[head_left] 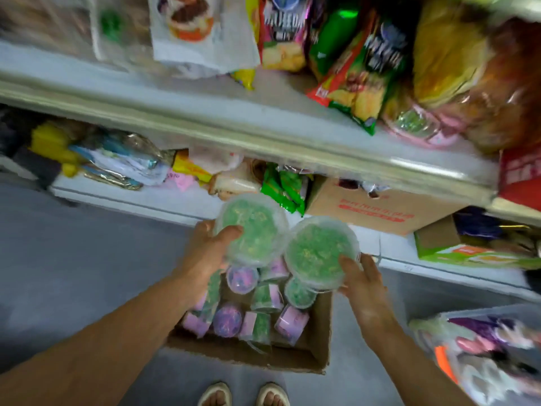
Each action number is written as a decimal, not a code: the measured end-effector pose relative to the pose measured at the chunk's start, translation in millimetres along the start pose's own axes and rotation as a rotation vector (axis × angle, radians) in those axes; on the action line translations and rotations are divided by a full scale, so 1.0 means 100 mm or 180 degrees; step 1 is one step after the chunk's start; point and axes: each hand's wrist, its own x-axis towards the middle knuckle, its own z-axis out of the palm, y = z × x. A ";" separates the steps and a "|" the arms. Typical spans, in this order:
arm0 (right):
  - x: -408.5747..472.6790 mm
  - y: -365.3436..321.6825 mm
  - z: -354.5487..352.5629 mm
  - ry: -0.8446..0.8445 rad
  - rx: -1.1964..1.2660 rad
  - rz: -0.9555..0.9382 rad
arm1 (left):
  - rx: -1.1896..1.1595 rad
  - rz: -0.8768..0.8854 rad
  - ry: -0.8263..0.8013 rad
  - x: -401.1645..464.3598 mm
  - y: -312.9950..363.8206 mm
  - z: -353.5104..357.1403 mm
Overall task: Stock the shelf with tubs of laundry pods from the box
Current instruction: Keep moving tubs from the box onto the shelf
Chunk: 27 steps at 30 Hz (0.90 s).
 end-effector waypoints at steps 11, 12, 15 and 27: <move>-1.46 -2.22 -1.23 0.0286 0.0706 -0.1035 | -0.0272 0.0645 -0.0446 -1.62 2.40 -0.27; -1.58 -2.38 -1.33 0.0307 0.0822 -0.1123 | -0.0282 0.0766 -0.0470 -1.75 2.55 -0.27; -1.88 -2.80 -1.61 0.0387 0.1103 -0.1319 | -0.0306 0.1023 -0.0551 -2.10 3.03 -0.24; -2.46 -4.01 -2.69 0.0659 0.1720 -0.1763 | -0.0115 0.1608 -0.1105 -3.03 4.49 0.20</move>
